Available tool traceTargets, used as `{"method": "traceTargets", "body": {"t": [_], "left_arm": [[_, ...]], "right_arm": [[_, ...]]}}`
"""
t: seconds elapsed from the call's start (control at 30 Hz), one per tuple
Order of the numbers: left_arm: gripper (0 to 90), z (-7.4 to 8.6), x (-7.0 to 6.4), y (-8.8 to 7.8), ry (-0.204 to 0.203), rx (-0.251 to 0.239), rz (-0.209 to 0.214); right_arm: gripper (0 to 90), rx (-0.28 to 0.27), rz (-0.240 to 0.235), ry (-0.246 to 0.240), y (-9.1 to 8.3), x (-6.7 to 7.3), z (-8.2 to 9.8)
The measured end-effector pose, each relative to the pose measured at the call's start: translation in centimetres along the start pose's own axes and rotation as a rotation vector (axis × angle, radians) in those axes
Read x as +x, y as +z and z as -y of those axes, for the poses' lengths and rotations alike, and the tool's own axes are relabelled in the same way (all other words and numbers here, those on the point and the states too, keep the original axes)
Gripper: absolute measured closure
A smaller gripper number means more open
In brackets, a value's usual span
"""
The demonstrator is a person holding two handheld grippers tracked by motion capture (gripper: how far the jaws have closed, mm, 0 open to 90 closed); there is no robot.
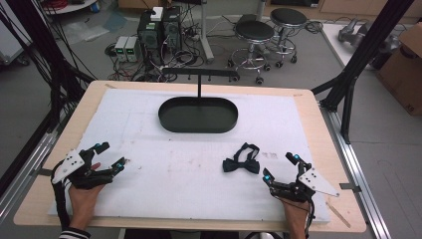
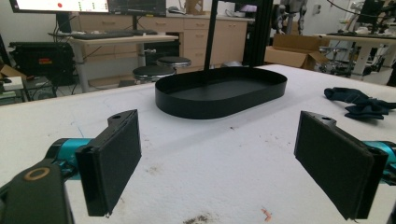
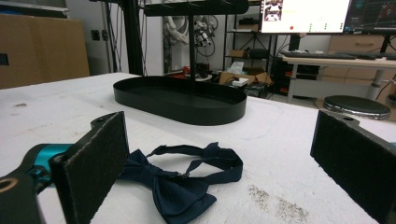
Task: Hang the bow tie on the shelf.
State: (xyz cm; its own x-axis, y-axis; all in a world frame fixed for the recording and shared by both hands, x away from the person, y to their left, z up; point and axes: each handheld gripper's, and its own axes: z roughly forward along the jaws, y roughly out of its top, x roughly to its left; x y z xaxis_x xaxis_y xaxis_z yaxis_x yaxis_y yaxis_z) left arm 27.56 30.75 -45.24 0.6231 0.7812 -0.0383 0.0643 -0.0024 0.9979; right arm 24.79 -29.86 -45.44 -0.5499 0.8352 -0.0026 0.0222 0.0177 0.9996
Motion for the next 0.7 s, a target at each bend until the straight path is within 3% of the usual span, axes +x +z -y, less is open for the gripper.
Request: {"method": "traceTargets", "body": {"t": [0.43, 0.7], "left_arm": [[14.9, 0.02, 0.00, -0.06, 0.006, -0.006, 0.025], [14.9, 0.01, 0.07, -0.04, 0.007, -0.004, 0.028]], "right_arm": [[3.3, -0.004, 0.004, 0.004, -0.02, -0.05, -0.01], [3.3, 0.037, 0.009, -0.002, 0.27, -0.01, -0.20]]}}
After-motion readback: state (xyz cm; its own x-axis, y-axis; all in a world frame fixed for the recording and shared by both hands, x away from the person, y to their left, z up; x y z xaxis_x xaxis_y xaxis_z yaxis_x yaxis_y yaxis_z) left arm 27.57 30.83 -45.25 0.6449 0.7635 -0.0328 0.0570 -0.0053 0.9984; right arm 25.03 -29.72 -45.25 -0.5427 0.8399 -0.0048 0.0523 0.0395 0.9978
